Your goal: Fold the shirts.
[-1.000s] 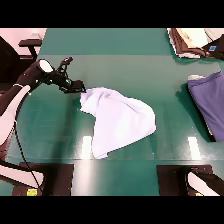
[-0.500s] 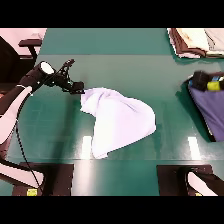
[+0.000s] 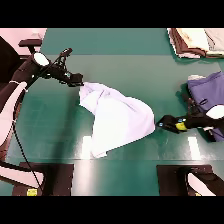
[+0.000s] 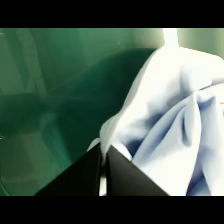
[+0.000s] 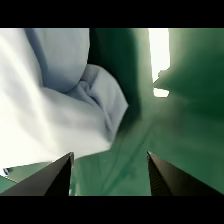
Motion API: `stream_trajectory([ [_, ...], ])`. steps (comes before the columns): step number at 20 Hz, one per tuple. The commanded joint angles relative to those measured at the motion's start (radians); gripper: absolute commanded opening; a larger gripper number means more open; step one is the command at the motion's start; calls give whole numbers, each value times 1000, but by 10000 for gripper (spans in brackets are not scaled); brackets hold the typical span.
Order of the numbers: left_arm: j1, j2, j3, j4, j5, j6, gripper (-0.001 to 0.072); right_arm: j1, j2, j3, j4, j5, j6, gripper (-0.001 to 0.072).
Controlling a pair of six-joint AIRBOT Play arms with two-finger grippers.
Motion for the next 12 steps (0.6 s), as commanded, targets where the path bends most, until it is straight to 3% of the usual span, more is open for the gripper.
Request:
stream_trajectory([
  [1,0,1,10,0,-9,0,28,101,-37,-79,118,-150,-19,506],
  [3,1,1,10,0,-16,0,28,154,-105,-71,143,-183,-46,489],
  [4,1,1,10,0,-22,0,28,178,-146,-52,142,-194,-77,316],
  [5,0,2,10,0,-27,0,28,196,-178,-24,138,-197,-118,93],
  [6,1,9,10,2,-32,0,28,209,-200,15,121,-196,-130,16],
  [9,12,109,29,34,-27,0,27,194,-176,162,26,-146,-125,15],
  [12,36,273,139,64,-27,0,27,108,-41,377,-118,-29,-29,15],
])
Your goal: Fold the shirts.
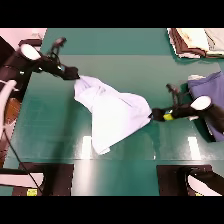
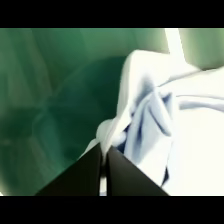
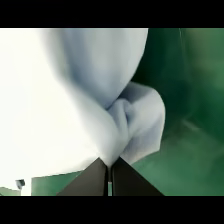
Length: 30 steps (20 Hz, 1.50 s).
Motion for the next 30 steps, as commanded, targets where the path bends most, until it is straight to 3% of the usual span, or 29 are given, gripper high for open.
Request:
stream_trajectory([
  [1,24,180,125,29,3,0,27,-83,126,237,-143,116,61,15],
  [9,27,563,444,29,5,0,28,-308,382,758,-158,239,61,14],
  [15,27,618,507,37,-12,-1,27,-419,295,1030,-156,398,88,14],
  [19,27,540,390,63,-89,-16,27,-420,128,1124,-156,542,178,14],
  [23,27,368,207,64,-181,-29,27,-420,-48,977,-158,605,187,14],
  [26,27,198,69,63,-198,-28,27,-415,-179,778,-158,550,179,14],
  [30,27,-52,24,58,-20,-26,28,-355,-342,680,-155,332,136,15],
])
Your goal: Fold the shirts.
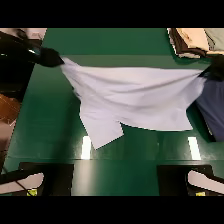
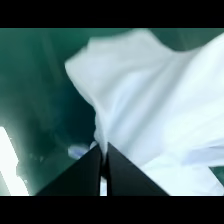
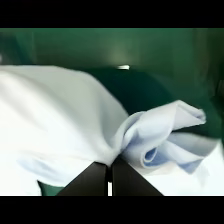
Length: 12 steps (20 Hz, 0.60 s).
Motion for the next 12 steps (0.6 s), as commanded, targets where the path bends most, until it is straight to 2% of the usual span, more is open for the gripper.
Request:
stream_trajectory([
  [1,1,-197,-42,-4,160,-1,28,47,-143,-62,4,-173,-24,15],
  [4,1,-241,-40,3,341,-2,30,85,-249,43,4,-228,-32,20],
  [5,4,-239,-36,2,358,-2,84,90,-274,88,5,-222,-37,178],
  [6,12,-239,-18,5,343,-3,359,89,-291,129,5,-205,-37,428],
  [7,23,-239,10,7,289,-5,531,89,-304,169,5,-175,-39,468],
  [11,118,-199,47,6,-18,-28,529,84,-251,173,3,-54,-95,449],
  [12,139,-178,15,8,-59,-26,458,85,-214,124,4,-56,-106,449],
])
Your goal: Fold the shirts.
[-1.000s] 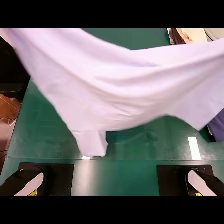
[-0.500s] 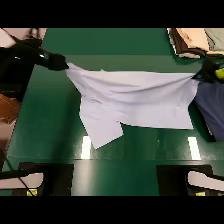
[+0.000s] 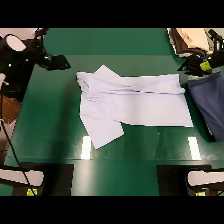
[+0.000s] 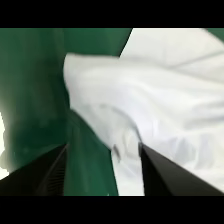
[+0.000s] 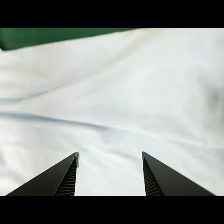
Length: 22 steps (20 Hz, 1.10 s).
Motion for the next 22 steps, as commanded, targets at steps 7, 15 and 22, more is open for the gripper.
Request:
stream_trajectory([
  [7,21,238,-591,-21,-48,0,421,2,392,-496,52,-42,-37,449],
  [15,-150,241,-796,-211,214,66,421,2,606,-649,54,-106,-36,449],
  [22,-190,239,-795,-220,226,48,86,2,645,-649,54,-91,-35,449],
])
